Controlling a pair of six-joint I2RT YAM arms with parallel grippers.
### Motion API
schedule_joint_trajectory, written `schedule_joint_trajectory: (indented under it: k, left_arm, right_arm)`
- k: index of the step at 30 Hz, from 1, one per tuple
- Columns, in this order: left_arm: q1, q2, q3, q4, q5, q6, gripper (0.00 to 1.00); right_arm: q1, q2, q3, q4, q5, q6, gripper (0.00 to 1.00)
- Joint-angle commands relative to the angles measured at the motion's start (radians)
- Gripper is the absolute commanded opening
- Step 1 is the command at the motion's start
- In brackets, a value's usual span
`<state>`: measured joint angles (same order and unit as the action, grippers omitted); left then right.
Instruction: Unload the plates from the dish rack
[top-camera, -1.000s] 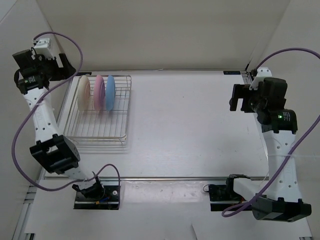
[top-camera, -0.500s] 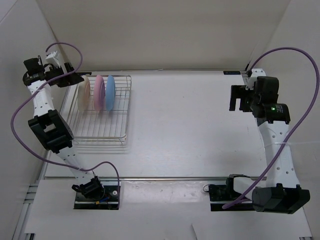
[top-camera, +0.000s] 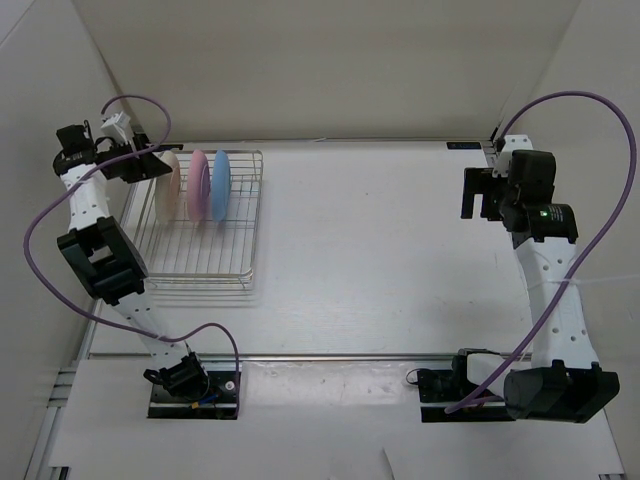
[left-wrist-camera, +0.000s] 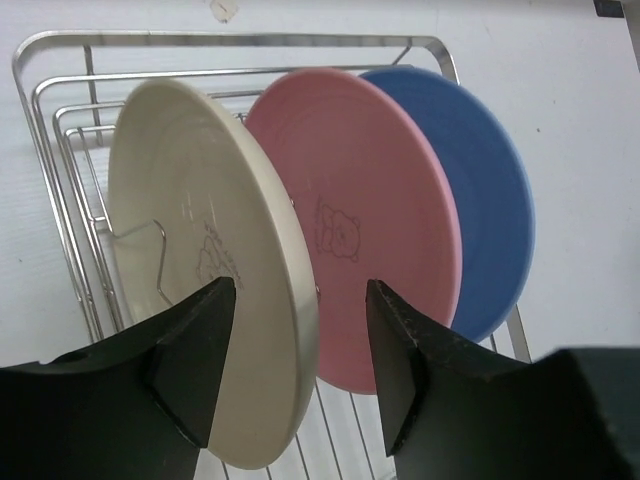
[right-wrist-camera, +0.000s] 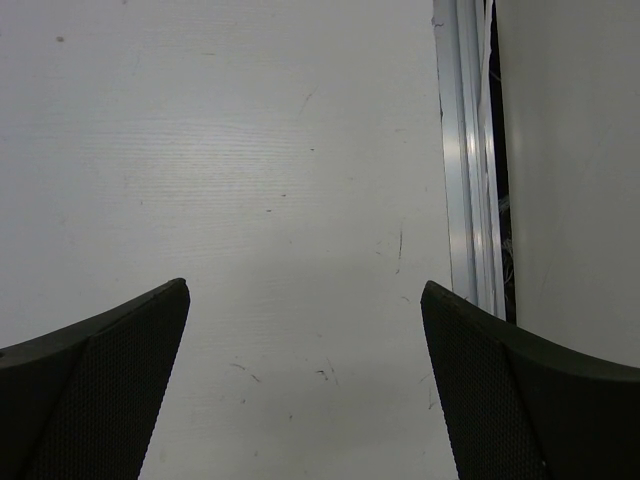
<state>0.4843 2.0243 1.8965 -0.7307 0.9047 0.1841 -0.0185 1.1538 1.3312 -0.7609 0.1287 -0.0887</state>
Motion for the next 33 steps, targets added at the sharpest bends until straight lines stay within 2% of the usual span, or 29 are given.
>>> schedule_joint_trajectory:
  k: [1, 3, 4, 6, 8, 10, 19, 27, 33]
  left_arm:
    - [0.002, -0.001, -0.027, -0.021, 0.034, 0.029, 0.65]
    - [0.002, -0.01, -0.051, -0.01, 0.034, 0.04, 0.56]
    - [0.002, -0.01, -0.051, -0.01, 0.034, 0.04, 0.44]
    - [0.002, -0.01, -0.051, -0.001, 0.034, 0.031, 0.34]
    - [0.002, -0.001, -0.051, -0.001, 0.034, 0.031, 0.2]
    - [0.002, -0.001, -0.04, -0.012, 0.034, 0.031, 0.11]
    - [0.03, -0.079, -0.051, -0.013, 0.043, -0.003, 0.11]
    - [0.039, -0.144, 0.047, -0.032, 0.109, -0.07, 0.11]
    - [0.059, -0.222, 0.098, 0.049, 0.192, -0.23, 0.11]
  right_arm:
    - [-0.003, 0.006, 0.031, 0.04, 0.015, -0.005, 1.0]
    - [-0.003, 0.006, 0.031, 0.04, 0.015, -0.005, 1.0]
    - [-0.003, 0.006, 0.031, 0.04, 0.015, -0.005, 1.0]
    - [-0.003, 0.006, 0.031, 0.04, 0.015, 0.004, 1.0]
    - [-0.003, 0.006, 0.031, 0.04, 0.015, 0.004, 1.0]
    - [-0.003, 0.006, 0.031, 0.04, 0.015, 0.004, 1.0]
    - [-0.003, 0.043, 0.031, 0.031, -0.006, 0.004, 1.0]
    - [-0.003, 0.052, 0.031, 0.031, -0.026, 0.004, 1.0]
    - [-0.003, 0.052, 0.031, 0.021, -0.035, 0.004, 1.0]
